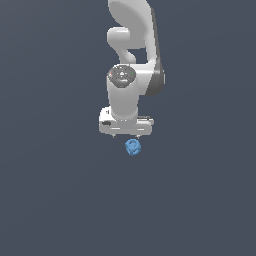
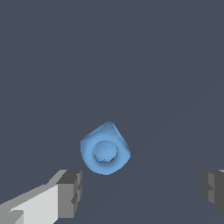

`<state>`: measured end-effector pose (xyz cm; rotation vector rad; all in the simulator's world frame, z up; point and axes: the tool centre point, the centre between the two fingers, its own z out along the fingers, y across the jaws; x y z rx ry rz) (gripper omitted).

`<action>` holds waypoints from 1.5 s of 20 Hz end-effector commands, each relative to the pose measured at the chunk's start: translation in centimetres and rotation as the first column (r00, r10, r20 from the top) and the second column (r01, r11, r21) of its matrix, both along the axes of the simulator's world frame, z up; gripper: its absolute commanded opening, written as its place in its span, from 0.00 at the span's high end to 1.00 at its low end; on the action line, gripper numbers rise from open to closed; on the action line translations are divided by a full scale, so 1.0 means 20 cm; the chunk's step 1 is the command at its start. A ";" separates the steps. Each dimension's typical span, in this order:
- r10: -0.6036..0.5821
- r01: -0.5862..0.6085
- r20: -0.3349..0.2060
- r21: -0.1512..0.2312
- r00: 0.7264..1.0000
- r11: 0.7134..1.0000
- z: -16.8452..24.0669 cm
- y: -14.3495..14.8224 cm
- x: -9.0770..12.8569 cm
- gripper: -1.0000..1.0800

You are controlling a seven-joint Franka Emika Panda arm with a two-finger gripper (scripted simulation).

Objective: Pick up the object and move it to a goal position.

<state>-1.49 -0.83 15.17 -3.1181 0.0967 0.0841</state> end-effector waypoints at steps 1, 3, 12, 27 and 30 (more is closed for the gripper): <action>0.000 0.000 0.000 0.000 1.000 1.000 0.00 0.00 0.00 0.04; 0.000 0.000 0.000 0.000 1.000 1.000 0.00 -0.01 0.00 0.04; 0.003 -0.003 -0.001 0.005 1.000 1.000 0.03 -0.07 0.03 0.04; 0.160 -0.160 0.014 -0.003 0.987 0.987 -0.07 -0.01 0.00 0.04; 0.236 -0.236 0.021 -0.006 0.972 0.972 -0.11 0.01 -0.01 0.04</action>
